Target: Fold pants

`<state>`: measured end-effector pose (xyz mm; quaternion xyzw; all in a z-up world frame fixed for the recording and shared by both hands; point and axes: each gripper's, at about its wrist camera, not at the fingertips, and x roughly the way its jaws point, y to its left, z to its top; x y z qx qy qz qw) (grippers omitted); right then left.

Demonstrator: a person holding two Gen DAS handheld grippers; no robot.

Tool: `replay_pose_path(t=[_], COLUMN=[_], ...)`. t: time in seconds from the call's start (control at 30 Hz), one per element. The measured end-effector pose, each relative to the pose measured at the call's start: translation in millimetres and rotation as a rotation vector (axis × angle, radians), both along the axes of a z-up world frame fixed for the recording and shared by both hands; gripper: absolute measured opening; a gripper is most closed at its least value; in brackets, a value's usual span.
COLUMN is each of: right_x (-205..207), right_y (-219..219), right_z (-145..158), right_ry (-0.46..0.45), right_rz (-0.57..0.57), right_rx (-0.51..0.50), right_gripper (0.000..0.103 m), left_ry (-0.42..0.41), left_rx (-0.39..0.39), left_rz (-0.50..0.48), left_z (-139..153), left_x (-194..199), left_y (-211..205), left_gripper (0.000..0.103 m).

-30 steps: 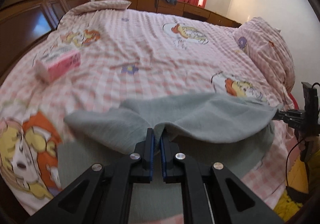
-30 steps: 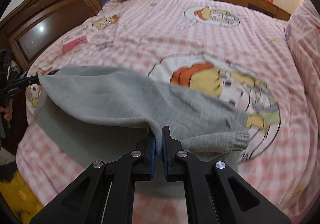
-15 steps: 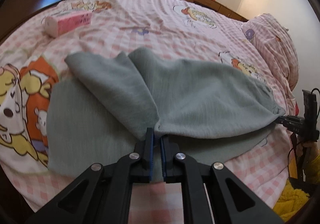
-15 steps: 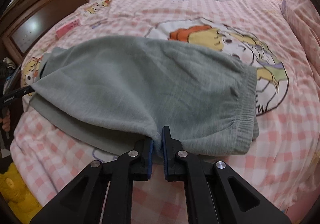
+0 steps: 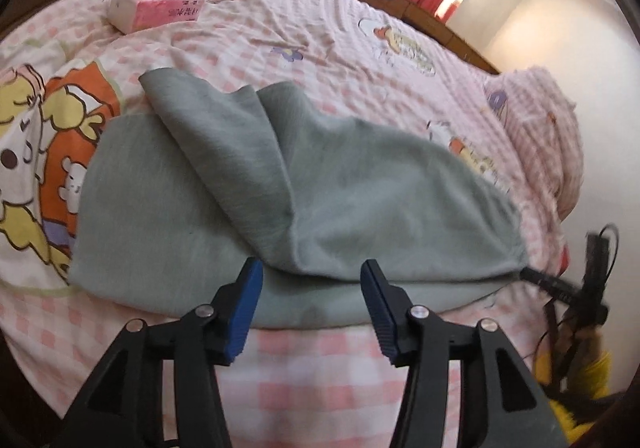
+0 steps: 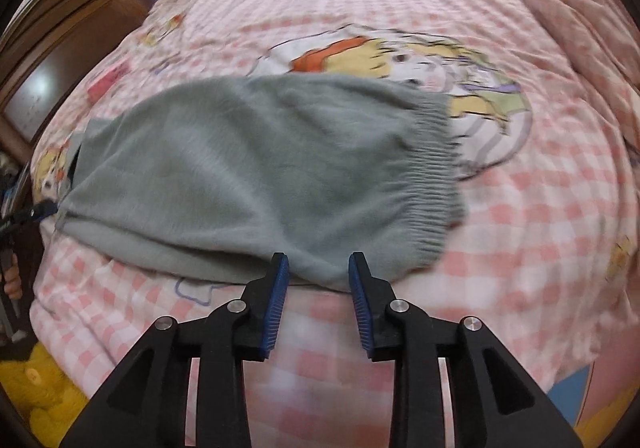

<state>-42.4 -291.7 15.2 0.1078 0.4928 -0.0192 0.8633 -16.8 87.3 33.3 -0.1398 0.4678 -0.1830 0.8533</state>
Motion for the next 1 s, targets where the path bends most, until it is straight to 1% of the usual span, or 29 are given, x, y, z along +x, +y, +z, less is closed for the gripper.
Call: replay_pose_path(t=[0.07, 0.13, 0.2, 0.27, 0.33, 0.47, 0.57, 0.63, 0.7, 0.73, 0.83, 0.9, 1.0], right_x=[-6, -11, -13, -13, -11, -10, -7, -4, 1, 3, 6, 7, 8], right_y=[-14, -30, -43, -55, -59, -57, -56, -56, -56, -57, -56, -54, -51], right_z=[2, 2, 0, -3, -9, -21, -24, -22, -19, -18, -10, -2, 8], right_ry=[-0.012, -0.027, -0.036, -0.031, -0.005, 0.037, 0.029, 0.021, 0.013, 0.012, -0.012, -0.030, -0.054], right_rz=[-0.067, -0.129, -0.174, -0.223, -0.254, -0.267, -0.255, -0.255, -0.253, -0.250, -0.242, -0.229, -0.214], right_rx=[0.026, 0.082, 0.162, 0.215, 0.219, 0.235, 0.277, 0.287, 0.280, 0.275, 0.257, 0.222, 0.192], right_gripper=[0.035, 0.040, 0.040, 0.040, 0.040, 0.040, 0.040, 0.039, 0.026, 0.016, 0.014, 0.014, 0.013], left_ry=[0.016, 0.026, 0.033, 0.042, 0.047, 0.058, 0.071, 0.075, 0.071, 0.070, 0.062, 0.055, 0.059], left_rx=[-0.017, -0.002, 0.018, 0.046, 0.052, 0.047, 0.042, 0.045, 0.070, 0.086, 0.140, 0.174, 0.183], left_rz=[0.012, 0.024, 0.033, 0.048, 0.059, 0.080, 0.097, 0.109, 0.116, 0.117, 0.116, 0.112, 0.131], left_z=[-1, -4, -8, -12, -15, -18, -20, -21, -23, -24, -24, -25, -25], left_x=[6, 12, 16, 20, 22, 25, 28, 30, 33, 34, 33, 32, 30], left_y=[-3, -7, -11, -14, -14, -12, -12, -12, -15, -17, -25, -29, -29], left_gripper=[0.055, 0.055, 0.055, 0.055, 0.055, 0.055, 0.055, 0.055, 0.055, 0.055, 0.055, 0.055, 0.055])
